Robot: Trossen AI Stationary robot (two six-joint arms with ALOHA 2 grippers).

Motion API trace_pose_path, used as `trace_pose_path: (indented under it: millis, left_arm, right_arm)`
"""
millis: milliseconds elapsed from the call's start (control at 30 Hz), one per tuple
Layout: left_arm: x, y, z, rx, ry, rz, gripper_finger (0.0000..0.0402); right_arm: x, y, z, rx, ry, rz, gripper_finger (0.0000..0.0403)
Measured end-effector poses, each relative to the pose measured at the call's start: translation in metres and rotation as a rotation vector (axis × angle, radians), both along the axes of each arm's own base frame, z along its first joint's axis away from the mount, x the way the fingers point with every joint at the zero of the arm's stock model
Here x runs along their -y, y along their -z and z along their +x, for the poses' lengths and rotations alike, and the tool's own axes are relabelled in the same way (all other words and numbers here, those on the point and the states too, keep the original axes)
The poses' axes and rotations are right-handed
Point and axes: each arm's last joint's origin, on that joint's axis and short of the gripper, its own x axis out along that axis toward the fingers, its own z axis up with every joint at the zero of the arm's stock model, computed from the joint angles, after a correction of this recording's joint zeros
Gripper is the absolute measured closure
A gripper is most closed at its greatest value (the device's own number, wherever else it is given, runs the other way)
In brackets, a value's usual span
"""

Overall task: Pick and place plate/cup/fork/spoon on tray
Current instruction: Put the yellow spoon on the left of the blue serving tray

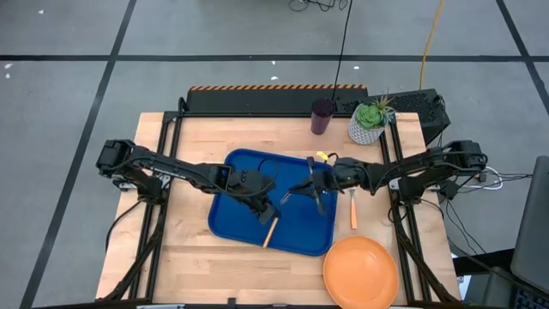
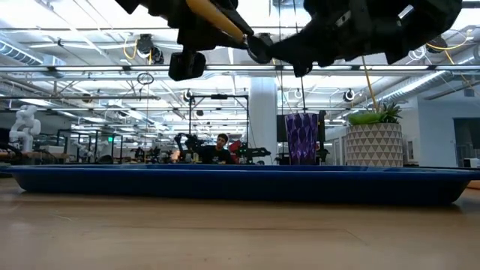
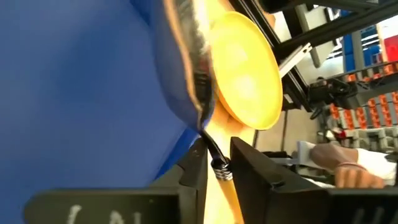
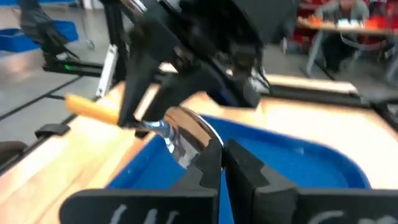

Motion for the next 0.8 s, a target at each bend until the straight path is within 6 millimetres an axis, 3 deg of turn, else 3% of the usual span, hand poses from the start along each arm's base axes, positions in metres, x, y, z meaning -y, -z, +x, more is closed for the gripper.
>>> trace_pose_path:
  millis: [400,800]
  left_arm:
    - [-0.005,0.004,-0.003,-0.028,-0.014,0.143,0.0248]
    - [-0.008,0.006,-0.004,-0.017,0.009,0.321,0.0238]
  right_arm:
    - [-0.002,0.011,-0.003,-0.120,0.000,0.081,0.0402]
    - [0.004,0.018,-0.005,-0.210,0.037,0.139,0.0402]
